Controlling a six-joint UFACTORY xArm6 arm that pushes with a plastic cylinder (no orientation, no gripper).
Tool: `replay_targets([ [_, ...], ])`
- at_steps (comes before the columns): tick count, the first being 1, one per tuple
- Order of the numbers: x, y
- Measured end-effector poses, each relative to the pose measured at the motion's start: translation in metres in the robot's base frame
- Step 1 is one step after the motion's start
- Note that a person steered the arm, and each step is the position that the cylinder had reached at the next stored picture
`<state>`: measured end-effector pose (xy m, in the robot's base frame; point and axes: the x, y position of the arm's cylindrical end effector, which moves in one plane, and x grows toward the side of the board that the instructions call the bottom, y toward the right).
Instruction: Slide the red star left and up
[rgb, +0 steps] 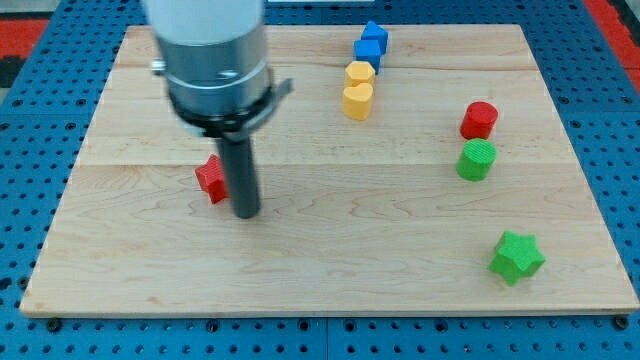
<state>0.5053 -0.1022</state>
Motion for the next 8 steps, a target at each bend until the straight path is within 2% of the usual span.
replay_targets([
  [1,-0.047,-0.011],
  [2,-0.076,0.031],
  [3,-0.056,0.055],
  [4,-0.016,0.017],
  [5,-0.037,-0.037],
  [7,-0.082,0.007],
  [8,-0.08,-0.021],
])
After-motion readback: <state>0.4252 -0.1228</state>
